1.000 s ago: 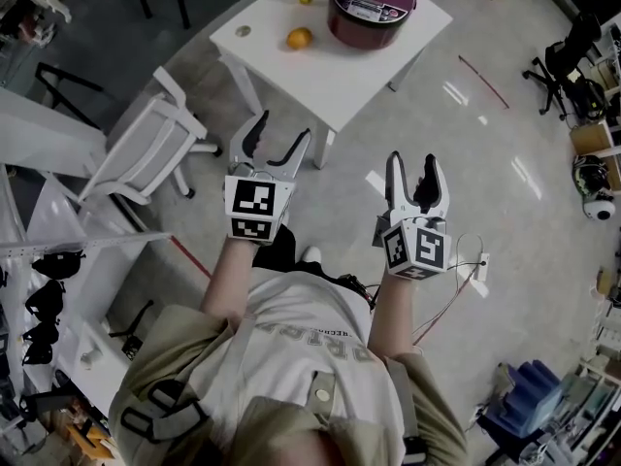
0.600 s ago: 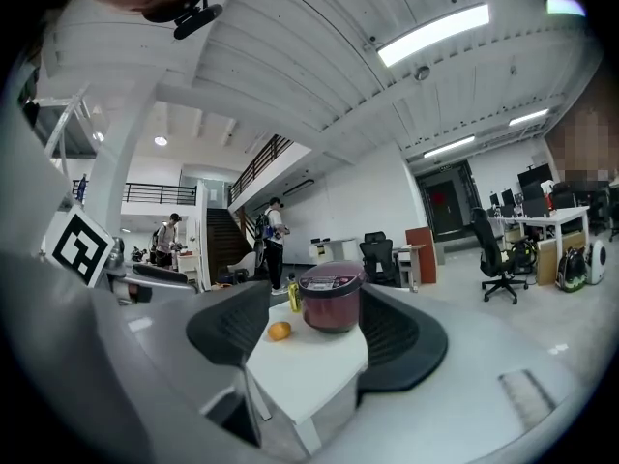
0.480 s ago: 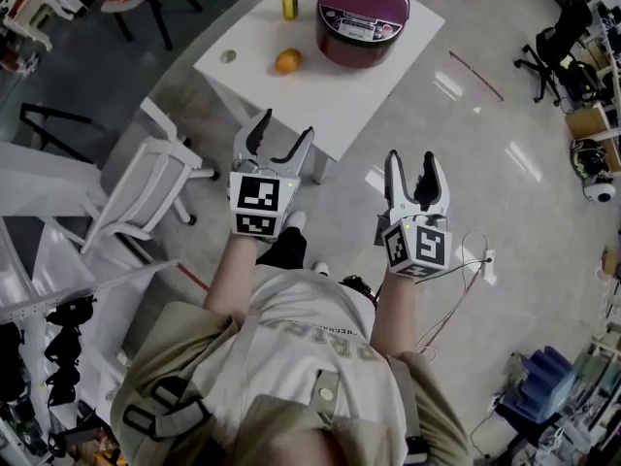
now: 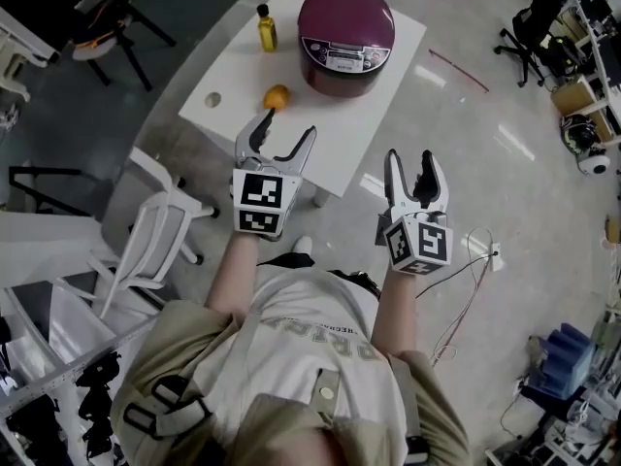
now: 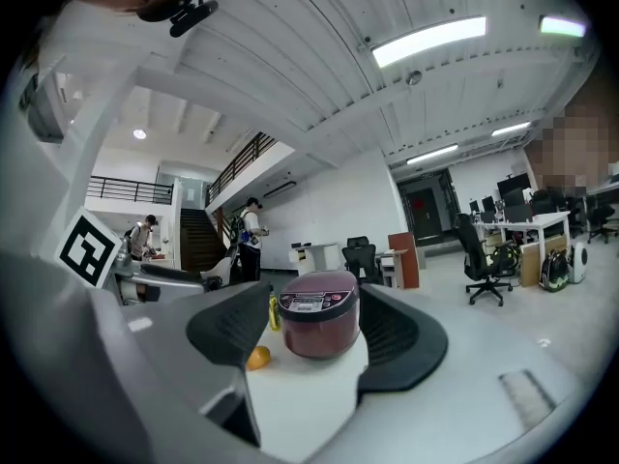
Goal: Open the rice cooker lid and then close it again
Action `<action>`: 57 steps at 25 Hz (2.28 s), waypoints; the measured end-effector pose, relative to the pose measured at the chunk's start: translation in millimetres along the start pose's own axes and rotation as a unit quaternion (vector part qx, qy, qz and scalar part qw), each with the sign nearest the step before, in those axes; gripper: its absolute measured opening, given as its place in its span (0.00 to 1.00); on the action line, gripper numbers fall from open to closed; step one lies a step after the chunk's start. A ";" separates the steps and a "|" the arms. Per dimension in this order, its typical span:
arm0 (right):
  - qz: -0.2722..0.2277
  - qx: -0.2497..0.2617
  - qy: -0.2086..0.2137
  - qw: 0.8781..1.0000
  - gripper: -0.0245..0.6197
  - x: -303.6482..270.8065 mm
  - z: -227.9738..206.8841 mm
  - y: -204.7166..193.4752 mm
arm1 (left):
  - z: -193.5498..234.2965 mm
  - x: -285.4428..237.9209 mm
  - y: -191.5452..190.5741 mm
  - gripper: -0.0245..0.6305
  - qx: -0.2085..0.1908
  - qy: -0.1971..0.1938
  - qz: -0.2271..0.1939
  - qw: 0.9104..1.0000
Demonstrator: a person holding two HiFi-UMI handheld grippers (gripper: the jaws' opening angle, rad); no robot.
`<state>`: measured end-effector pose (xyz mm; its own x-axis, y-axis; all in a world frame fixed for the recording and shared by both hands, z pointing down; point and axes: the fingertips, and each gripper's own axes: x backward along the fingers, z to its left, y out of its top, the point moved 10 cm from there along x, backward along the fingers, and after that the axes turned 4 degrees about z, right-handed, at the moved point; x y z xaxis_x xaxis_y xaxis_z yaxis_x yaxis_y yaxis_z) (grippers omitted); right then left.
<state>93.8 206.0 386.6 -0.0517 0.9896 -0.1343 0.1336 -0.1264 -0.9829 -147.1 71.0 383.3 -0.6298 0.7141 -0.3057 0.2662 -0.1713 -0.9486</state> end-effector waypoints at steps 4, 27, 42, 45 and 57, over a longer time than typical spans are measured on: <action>-0.001 0.000 -0.010 1.000 0.46 -17.0 4.8 -0.8 | 16.7 -16.5 1.8 0.51 -0.002 -0.010 -0.004 1.000; 0.041 -0.024 0.019 0.999 0.46 -99.6 -53.7 3.7 | 4.7 -109.0 17.9 0.51 -0.004 -0.024 0.028 0.999; 0.045 -0.002 0.112 0.993 0.46 -197.4 -111.9 28.4 | 3.2 -178.6 43.1 0.51 0.008 0.062 0.030 0.998; 0.048 0.001 0.122 0.991 0.46 -211.8 -117.0 27.9 | 7.2 -186.2 41.9 0.51 0.005 0.069 0.040 0.997; 0.092 0.053 0.184 0.977 0.46 -245.8 -103.6 27.6 | 32.7 -212.8 34.2 0.52 -0.088 -0.028 0.108 0.990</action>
<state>212.6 -33.6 405.5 0.3249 0.9051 -0.2741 0.0028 -0.2907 -0.9568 -27.8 -109.1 413.2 -0.5820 0.6343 -0.5089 0.5189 -0.1921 -0.8330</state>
